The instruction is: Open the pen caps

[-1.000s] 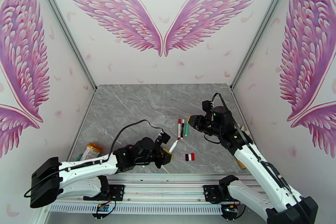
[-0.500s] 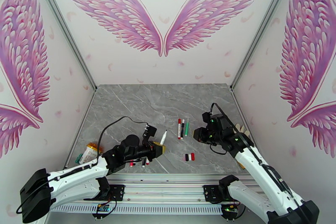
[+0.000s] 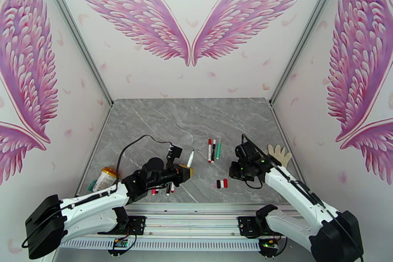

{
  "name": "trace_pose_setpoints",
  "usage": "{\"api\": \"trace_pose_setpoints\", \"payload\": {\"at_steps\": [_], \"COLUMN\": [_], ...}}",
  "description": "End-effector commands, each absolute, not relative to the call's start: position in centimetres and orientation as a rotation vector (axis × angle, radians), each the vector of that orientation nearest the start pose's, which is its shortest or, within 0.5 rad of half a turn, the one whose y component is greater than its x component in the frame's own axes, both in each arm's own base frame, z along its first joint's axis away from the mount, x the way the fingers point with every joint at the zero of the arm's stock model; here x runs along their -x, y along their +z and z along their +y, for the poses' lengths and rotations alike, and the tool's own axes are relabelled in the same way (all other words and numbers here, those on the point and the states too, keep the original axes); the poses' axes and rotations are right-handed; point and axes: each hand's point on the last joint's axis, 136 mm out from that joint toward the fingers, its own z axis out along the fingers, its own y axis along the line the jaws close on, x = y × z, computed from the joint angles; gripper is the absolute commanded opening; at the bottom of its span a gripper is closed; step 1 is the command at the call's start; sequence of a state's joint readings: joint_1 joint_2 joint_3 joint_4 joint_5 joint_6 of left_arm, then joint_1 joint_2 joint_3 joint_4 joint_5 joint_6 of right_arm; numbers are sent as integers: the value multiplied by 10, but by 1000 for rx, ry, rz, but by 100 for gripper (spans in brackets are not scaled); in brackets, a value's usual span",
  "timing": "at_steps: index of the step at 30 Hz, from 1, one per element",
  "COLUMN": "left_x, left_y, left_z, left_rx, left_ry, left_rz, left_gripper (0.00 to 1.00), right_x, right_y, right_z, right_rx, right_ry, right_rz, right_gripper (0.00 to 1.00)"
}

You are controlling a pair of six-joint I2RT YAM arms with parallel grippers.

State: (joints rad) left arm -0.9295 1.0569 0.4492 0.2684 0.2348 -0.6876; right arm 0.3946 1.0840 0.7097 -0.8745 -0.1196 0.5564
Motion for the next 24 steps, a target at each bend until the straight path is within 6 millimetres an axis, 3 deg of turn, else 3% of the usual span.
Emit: {"api": "trace_pose_setpoints", "payload": {"at_steps": [1,9,24], "left_x": [-183,-182,-183], "left_y": [175,170,170], "left_z": [-309,-313,-314], "left_rx": [-421,-436,-449], "left_ry": [-1264,-1265,-1243], "left_rz": [2067,2086,2109], "left_gripper": [0,0,0], "right_x": [-197,-195,-195], "right_y": [68,39,17], "right_z": [100,105,111], "right_rx": [-221,-185,-145], "right_ry": [304,301,293], "right_rz": [2904,2978,3044], "right_gripper": [8,9,15]}}
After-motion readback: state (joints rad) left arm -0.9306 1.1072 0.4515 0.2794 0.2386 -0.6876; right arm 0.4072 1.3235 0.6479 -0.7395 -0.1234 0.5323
